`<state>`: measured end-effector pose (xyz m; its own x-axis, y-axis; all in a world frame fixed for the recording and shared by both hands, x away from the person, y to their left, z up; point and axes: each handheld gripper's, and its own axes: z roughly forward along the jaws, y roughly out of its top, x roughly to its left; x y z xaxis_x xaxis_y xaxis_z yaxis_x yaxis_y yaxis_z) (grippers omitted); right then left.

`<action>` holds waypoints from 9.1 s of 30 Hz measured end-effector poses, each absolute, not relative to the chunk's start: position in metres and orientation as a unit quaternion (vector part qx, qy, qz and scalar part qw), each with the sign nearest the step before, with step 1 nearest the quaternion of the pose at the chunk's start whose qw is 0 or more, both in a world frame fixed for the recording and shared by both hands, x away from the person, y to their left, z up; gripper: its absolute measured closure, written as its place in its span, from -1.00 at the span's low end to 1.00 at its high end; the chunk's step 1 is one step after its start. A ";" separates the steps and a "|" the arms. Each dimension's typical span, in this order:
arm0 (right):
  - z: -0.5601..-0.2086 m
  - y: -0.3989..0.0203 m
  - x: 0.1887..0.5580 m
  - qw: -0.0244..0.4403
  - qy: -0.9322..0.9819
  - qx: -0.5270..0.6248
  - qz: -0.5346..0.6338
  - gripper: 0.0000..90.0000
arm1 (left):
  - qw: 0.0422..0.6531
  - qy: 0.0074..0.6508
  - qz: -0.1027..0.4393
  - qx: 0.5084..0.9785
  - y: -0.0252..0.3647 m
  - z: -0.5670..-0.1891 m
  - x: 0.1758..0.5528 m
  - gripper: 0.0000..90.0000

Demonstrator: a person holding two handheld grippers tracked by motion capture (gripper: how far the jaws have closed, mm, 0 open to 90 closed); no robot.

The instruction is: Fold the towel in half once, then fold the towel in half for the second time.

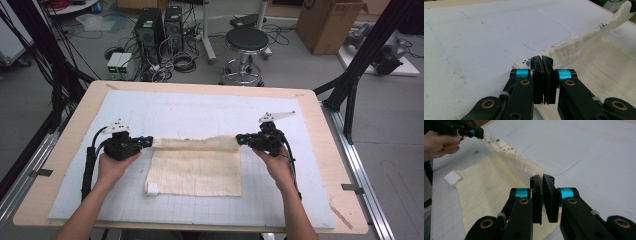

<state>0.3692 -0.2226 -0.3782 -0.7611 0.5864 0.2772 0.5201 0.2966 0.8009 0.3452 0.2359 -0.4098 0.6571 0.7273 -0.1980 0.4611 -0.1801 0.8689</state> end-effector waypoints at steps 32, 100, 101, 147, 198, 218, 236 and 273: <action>-0.408 -0.234 0.320 0.006 0.813 0.324 0.483 0.91 | 0.500 0.349 0.119 0.784 0.234 -0.424 0.292 0.95; -0.441 -0.219 0.269 -0.027 0.864 0.278 0.419 0.79 | 0.449 0.314 0.060 0.834 0.236 -0.442 0.261 0.65; -0.438 -0.219 0.269 -0.026 0.863 0.276 0.422 0.74 | 0.452 0.313 0.062 0.833 0.237 -0.440 0.261 0.61; -0.439 -0.144 0.369 0.032 0.862 0.324 0.388 0.99 | 0.399 0.361 0.111 0.836 0.168 -0.439 0.355 0.84; -0.443 -0.203 0.353 0.046 0.848 0.345 0.400 0.94 | 0.409 0.403 0.134 0.808 0.218 -0.443 0.347 0.78; -0.445 -0.207 0.349 0.051 0.843 0.345 0.409 0.91 | 0.407 0.409 0.136 0.805 0.219 -0.444 0.347 0.72; -0.418 -0.207 0.325 0.081 0.824 0.319 0.461 0.21 | 0.473 0.380 0.121 0.785 0.250 -0.425 0.318 0.28; -0.423 -0.214 0.350 0.106 0.819 0.368 0.428 0.18 | 0.476 0.415 0.135 0.764 0.242 -0.424 0.343 0.16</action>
<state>0.3502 -0.2144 -0.4226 -0.7076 0.6922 0.1421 0.5112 0.3626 0.7792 0.3426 0.2417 -0.4238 0.6195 0.7620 -0.1887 0.5055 -0.2034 0.8385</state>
